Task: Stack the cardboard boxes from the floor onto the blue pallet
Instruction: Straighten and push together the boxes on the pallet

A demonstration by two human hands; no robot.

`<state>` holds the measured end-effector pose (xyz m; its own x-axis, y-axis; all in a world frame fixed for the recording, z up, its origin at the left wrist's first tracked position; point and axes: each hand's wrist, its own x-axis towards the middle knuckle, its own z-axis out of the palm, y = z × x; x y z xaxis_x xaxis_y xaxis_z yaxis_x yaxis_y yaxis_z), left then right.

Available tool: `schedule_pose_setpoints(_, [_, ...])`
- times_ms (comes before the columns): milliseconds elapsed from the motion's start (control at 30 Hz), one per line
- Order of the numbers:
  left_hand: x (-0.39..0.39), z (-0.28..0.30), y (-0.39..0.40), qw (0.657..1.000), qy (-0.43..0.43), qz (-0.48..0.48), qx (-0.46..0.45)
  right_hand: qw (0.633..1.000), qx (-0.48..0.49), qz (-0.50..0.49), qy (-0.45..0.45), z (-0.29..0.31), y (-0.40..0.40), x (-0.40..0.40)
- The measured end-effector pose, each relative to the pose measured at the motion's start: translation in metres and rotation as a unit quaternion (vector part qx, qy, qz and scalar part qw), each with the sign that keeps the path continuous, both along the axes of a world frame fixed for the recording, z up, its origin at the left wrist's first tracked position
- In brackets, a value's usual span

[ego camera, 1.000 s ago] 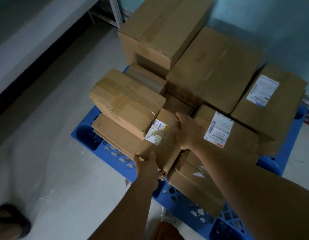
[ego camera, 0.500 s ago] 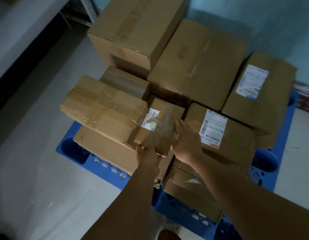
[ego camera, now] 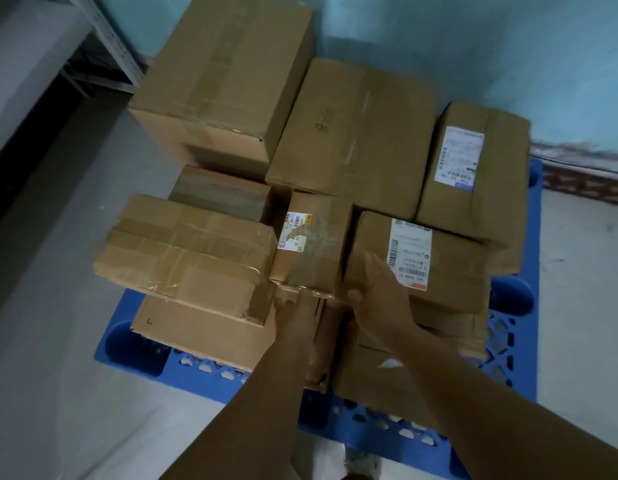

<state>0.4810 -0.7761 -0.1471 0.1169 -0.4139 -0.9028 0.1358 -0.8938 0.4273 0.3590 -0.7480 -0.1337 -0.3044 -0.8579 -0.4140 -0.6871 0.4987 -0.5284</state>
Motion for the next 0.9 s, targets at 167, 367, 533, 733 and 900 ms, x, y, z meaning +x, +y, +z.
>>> schedule_pose_setpoints(167, [0.034, 0.012, 0.028, 0.997, -0.012, 0.063, -0.047, 0.997, 0.006, -0.071, -0.033, 0.003, 0.008, 0.020])
schedule_pose_setpoints(367, [0.066, 0.026, 0.010, 0.988, -0.053, 0.131, -0.070, 0.990, -0.007, -0.120, -0.078, 0.005, 0.015, 0.052])
schedule_pose_setpoints(533, [0.080, 0.014, -0.008, 0.985, -0.095, 0.118, -0.076, 0.983, -0.013, -0.154, -0.095, 0.012, 0.026, 0.064])
schedule_pose_setpoints(733, [0.083, 0.012, -0.001, 0.986, -0.100, 0.098, -0.089, 0.974, 0.017, -0.192, -0.122, 0.013, 0.051, 0.054])
schedule_pose_setpoints(900, [0.055, -0.002, 0.059, 0.996, -0.081, 0.028, -0.034, 0.938, -0.002, -0.309, -0.155, -0.009, 0.088, 0.025])
